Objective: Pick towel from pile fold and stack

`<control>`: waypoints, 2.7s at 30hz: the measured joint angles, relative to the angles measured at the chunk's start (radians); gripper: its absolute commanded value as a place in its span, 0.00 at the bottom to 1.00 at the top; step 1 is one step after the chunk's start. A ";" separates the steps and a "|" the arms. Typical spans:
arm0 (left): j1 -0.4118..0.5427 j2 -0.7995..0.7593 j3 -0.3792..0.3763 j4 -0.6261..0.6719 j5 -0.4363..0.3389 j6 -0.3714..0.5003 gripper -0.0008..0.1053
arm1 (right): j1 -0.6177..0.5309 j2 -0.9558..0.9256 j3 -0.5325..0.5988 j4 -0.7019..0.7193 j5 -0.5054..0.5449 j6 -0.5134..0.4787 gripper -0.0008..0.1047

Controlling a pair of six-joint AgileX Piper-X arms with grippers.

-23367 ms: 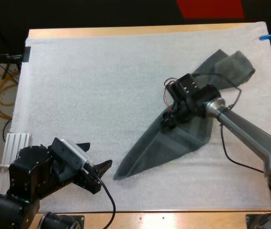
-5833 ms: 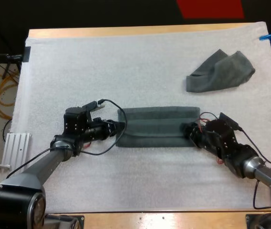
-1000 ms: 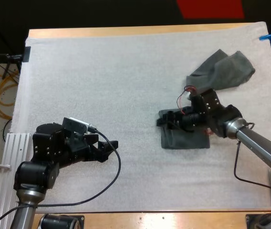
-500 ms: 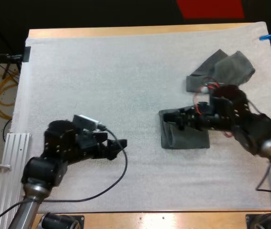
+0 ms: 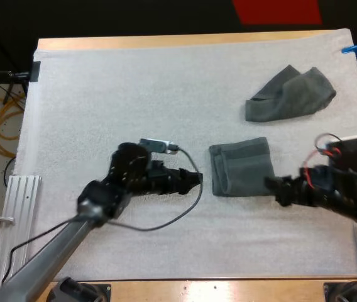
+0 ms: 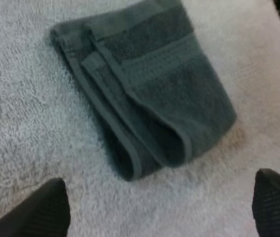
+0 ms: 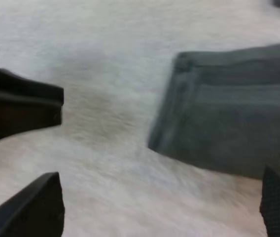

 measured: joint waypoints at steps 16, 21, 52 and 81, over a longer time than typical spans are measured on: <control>-0.075 0.524 -0.356 0.018 0.004 -0.034 0.70 | 0.000 -0.085 -0.001 0.141 0.102 -0.008 0.74; -0.103 0.625 -0.453 0.125 0.008 -0.083 0.70 | 0.000 -0.085 -0.001 0.141 0.102 -0.008 0.74; 0.065 0.507 -0.556 0.498 -0.030 0.284 0.01 | 0.000 -0.085 -0.001 0.017 0.012 0.006 0.75; 0.675 0.500 -0.556 0.775 -0.690 0.737 0.59 | 0.000 -0.041 -0.001 -0.032 -0.001 0.009 0.75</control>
